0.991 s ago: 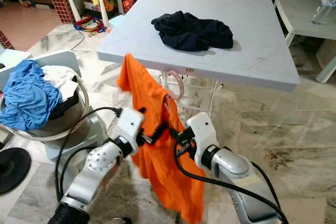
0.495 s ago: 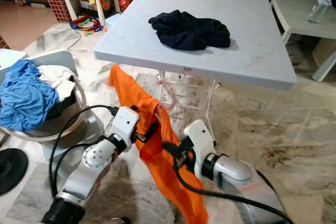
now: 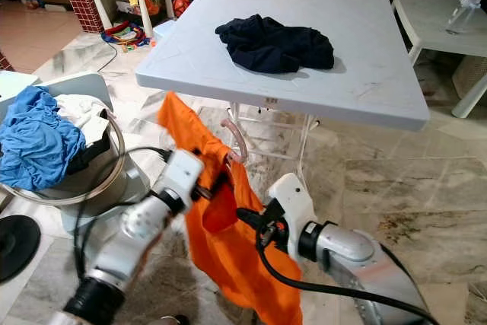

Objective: Hang hanger

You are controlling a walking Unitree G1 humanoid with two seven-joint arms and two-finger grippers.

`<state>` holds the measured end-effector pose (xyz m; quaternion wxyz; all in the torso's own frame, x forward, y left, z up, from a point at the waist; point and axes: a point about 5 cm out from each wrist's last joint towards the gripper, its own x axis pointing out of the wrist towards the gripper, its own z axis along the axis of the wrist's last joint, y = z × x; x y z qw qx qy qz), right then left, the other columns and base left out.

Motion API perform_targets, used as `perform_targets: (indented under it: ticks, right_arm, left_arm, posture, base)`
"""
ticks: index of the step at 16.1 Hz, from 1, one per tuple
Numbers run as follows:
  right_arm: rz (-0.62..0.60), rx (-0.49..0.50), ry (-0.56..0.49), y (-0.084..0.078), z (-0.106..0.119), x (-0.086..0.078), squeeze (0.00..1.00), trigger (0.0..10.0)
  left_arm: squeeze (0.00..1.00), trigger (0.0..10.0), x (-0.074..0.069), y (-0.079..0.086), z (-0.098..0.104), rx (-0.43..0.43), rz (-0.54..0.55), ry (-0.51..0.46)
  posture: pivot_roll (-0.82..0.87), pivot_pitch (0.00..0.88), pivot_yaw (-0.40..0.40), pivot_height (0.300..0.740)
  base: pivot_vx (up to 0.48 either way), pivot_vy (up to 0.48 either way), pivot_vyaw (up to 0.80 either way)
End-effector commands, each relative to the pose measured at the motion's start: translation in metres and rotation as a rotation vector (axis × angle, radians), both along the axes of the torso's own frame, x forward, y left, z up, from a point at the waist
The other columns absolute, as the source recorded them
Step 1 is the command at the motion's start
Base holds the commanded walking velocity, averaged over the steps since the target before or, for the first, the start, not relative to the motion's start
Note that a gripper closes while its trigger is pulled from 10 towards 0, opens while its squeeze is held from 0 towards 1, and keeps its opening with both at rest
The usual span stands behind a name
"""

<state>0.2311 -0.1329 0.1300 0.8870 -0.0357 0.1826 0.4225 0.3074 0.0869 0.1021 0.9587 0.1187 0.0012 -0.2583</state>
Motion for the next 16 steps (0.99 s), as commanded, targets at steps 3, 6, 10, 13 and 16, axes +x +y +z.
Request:
perform_targets:
  ticks: [3, 6, 10, 13, 16]
  right_arm:
    - [-0.008, -0.017, -0.034, -0.008, 0.005, 0.001, 0.00, 10.0]
    - [-0.009, -0.032, -0.032, -0.007, 0.001, 0.001, 0.00, 10.0]
    - [-0.040, -0.086, -0.048, -0.014, -0.003, 0.005, 0.00, 10.0]
    - [-0.065, -0.130, -0.060, -0.021, -0.007, 0.007, 0.00, 10.0]
    - [-0.111, -0.205, -0.087, -0.029, -0.012, 0.014, 0.00, 10.0]
  left_arm:
    - [0.00, 0.0, 0.011, 0.036, -0.002, -0.008, 0.169, 0.018]
    - [0.00, 0.0, 0.012, 0.035, -0.001, -0.011, 0.169, 0.010]
    - [0.00, 0.0, 0.013, 0.038, 0.001, -0.018, 0.169, 0.000]
    - [0.00, 0.0, 0.013, 0.040, 0.001, -0.023, 0.169, 0.005]
    - [0.00, 0.0, 0.011, 0.035, 0.004, -0.060, 0.147, 0.010]
  posture:
    - [-0.01, 0.098, -0.028, 0.740]
    - [-0.01, 0.097, -0.028, 0.740]
    - [-0.01, 0.097, -0.023, 0.740]
    - [-0.01, 0.094, -0.022, 0.740]
    - [0.00, 0.089, -0.023, 0.740]
  base:
    - [0.000, 0.000, 0.00]
    - [0.000, 0.000, 0.00]
    - [0.000, 0.000, 0.00]
    - [0.000, 0.000, 0.00]
    - [0.000, 0.000, 0.00]
